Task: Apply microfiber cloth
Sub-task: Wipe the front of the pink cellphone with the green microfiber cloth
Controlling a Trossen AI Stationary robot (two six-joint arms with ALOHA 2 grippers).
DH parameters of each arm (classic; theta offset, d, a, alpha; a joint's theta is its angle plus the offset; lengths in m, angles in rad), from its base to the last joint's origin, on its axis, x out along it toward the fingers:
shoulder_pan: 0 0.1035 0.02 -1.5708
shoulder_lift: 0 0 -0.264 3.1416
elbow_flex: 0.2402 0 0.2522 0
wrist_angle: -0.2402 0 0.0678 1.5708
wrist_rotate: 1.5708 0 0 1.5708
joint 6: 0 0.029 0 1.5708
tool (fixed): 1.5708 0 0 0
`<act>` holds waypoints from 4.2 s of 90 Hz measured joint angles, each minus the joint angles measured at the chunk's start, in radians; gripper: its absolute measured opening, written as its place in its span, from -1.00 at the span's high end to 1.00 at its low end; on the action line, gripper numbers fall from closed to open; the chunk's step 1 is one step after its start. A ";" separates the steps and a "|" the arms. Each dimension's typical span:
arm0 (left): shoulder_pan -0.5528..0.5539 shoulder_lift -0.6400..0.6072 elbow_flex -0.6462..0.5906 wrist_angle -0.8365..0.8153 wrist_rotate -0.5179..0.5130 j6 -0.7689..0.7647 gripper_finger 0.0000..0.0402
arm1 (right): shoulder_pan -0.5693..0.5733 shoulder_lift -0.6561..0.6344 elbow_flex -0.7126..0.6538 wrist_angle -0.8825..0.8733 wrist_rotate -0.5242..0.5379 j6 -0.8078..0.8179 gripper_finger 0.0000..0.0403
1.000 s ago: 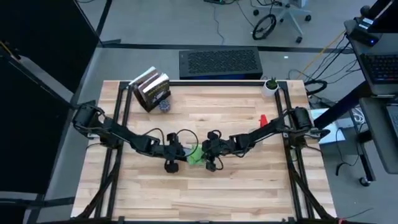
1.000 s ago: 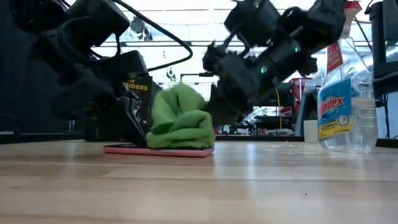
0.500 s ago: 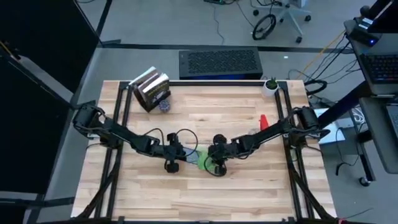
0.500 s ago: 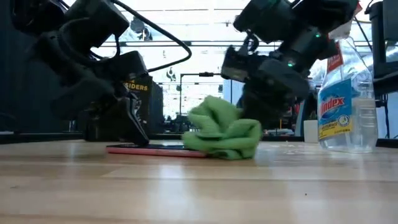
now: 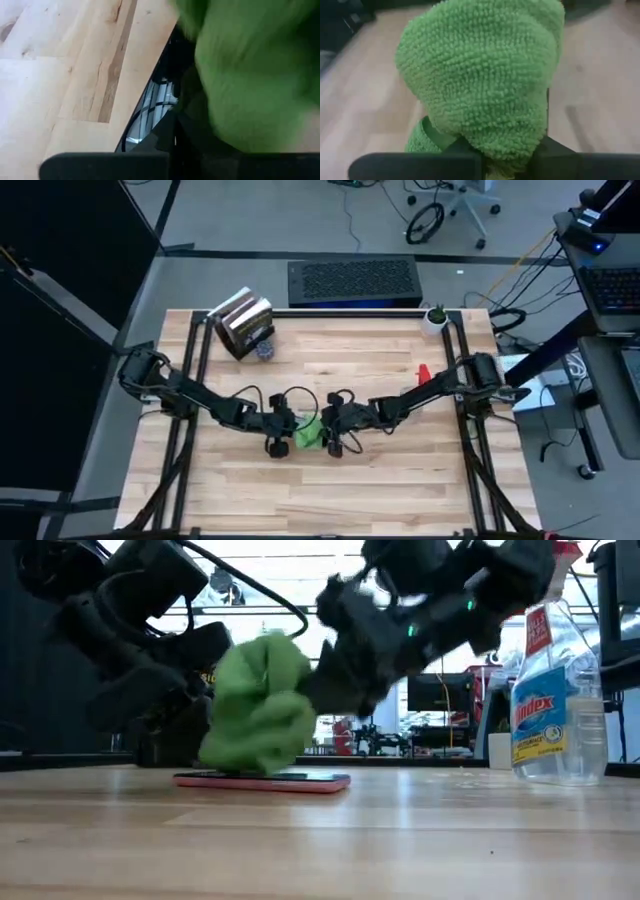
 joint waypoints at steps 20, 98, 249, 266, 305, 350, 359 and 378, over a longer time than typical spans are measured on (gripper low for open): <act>0.004 0.000 0.001 -0.003 0.002 0.001 1.00 | 0.011 0.061 0.049 -0.104 0.013 0.038 0.80; 0.004 0.000 0.001 -0.009 0.001 -0.006 1.00 | 0.049 -0.214 0.062 -0.468 0.243 -0.099 0.84; 0.006 0.000 0.001 0.007 -0.003 -0.007 1.00 | 0.157 -0.091 0.101 -0.869 0.347 -0.052 0.84; 0.007 0.000 0.001 0.007 -0.003 -0.006 1.00 | 0.184 -0.185 0.092 -0.952 0.381 0.019 0.84; 0.006 0.000 0.002 0.022 -0.003 -0.006 1.00 | 0.133 -0.054 0.096 -0.196 0.345 -0.094 0.84; 0.006 0.000 0.004 0.023 0.001 -0.006 1.00 | 0.209 -0.054 0.102 -0.745 0.385 0.000 0.84; 0.005 0.001 0.002 0.011 0.003 -0.003 1.00 | 0.228 -0.117 0.094 -0.861 0.419 -0.029 0.84; 0.006 0.001 0.001 0.016 0.003 -0.006 1.00 | 0.236 -0.209 0.094 -0.820 0.567 -0.224 0.84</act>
